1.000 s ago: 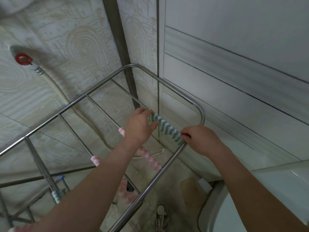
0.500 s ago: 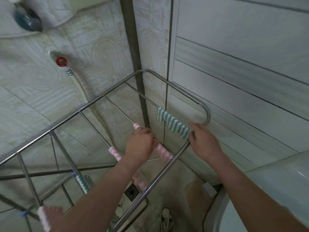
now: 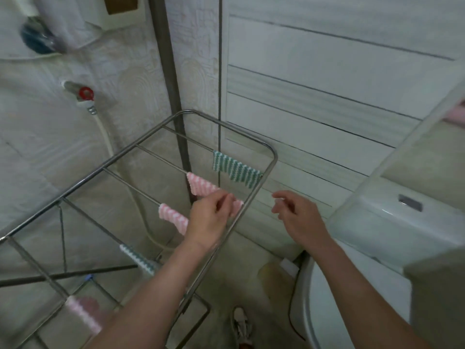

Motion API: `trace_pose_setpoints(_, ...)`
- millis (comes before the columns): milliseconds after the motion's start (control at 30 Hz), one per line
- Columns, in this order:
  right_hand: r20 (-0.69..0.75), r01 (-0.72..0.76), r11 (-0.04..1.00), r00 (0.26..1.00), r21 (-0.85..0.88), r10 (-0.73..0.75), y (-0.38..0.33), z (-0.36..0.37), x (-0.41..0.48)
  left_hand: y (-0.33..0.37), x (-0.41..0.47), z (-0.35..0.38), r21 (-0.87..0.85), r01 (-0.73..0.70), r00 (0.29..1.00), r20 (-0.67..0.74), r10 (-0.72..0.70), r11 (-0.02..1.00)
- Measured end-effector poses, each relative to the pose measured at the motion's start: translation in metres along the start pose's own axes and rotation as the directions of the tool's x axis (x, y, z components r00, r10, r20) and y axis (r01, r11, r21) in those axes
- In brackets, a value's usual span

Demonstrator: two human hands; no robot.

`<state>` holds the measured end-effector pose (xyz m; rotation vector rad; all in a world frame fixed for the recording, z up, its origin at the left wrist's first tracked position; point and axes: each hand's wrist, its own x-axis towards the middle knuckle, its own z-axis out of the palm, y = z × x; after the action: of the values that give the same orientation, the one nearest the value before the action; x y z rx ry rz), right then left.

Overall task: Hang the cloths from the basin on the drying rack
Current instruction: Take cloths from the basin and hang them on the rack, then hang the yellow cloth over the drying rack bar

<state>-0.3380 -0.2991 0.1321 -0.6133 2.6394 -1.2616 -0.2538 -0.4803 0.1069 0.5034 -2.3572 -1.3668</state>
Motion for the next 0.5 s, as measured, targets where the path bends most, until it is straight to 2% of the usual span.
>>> trace_pose_setpoints(167, -0.127, -0.055, 0.996, 0.99, 0.077, 0.064, -0.008, -0.025, -0.063, 0.036, -0.043, 0.013, -0.106, -0.088, 0.989, 0.112, 0.1, 0.99)
trace_pose_setpoints(233, -0.164, -0.075, 0.99, 0.982, 0.119, 0.095, -0.007, -0.041, -0.093, 0.053, -0.065, 0.025, -0.134, -0.083, 0.965, 0.236, 0.113, 0.988)
trace_pose_setpoints(367, -0.244, -0.126, 0.984, 0.958, 0.124, 0.153, 0.003, -0.072, -0.145, 0.081, -0.099, 0.058, -0.18, -0.013, 0.867, 0.489, 0.101, 0.984)
trace_pose_setpoints(433, -0.286, -0.183, 0.979, 0.937, 0.088, 0.201, 0.016, -0.09, -0.177, 0.095, -0.123, 0.08, -0.191, 0.006, 0.79, 0.603, 0.113, 0.982)
trace_pose_setpoints(500, -0.311, -0.231, 0.972, 0.922, 0.04, 0.232, 0.03, -0.104, -0.207, 0.105, -0.148, 0.1, -0.188, 0.003, 0.743, 0.658, 0.123, 0.982)
